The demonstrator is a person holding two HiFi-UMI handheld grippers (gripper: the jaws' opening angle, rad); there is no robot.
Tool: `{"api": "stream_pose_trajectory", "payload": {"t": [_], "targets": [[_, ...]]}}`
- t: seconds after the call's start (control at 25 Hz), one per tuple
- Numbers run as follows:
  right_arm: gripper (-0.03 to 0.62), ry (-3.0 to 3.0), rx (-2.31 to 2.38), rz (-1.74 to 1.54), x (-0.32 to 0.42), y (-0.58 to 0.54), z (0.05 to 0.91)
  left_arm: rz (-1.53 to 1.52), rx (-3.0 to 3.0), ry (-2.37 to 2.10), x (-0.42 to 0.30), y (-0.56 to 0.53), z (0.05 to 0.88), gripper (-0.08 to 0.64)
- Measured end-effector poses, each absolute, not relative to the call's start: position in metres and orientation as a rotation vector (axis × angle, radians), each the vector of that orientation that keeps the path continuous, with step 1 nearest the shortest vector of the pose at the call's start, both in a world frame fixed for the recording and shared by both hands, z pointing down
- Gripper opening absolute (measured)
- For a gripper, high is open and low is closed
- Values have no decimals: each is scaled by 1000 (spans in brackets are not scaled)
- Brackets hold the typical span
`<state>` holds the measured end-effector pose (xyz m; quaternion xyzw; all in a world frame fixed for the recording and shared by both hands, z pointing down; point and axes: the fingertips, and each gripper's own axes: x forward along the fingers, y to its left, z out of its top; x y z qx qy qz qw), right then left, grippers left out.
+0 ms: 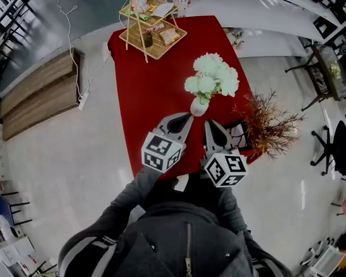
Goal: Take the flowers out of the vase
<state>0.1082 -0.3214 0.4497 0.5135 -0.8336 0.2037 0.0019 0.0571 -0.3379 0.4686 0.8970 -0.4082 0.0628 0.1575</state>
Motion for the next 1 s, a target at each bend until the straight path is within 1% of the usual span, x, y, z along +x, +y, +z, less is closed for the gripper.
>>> {"api": "stream_pose_trajectory", "payload": {"t": [0.36,0.4,0.44,0.48,0.52,0.6,0.76,1.0], "targets": [[20,-2625,1560,570,108,-348,448,176,2531,-1219,60,-356,468,9],[28,-2627,1557,564,108,-351,447,179,2527,-1225,59,-358,469,9],[64,-2635,1550,564,108,-354,447,182,2523,-1230,58,-360,470,9],[123,-2645,1540,569,107,-356,448,184,2519,-1236,57,-361,471,9],[153,-2653,1530,573,106,-358,448,184,2514,-1241,56,-362,471,9],[180,-2654,1519,563,104,-361,449,181,2502,-1246,55,-363,473,9],[195,-2649,1472,522,99,-369,454,171,2478,-1254,54,-365,474,9],[195,-2635,1444,459,95,-379,462,167,2447,-1283,50,-374,478,9]]}}
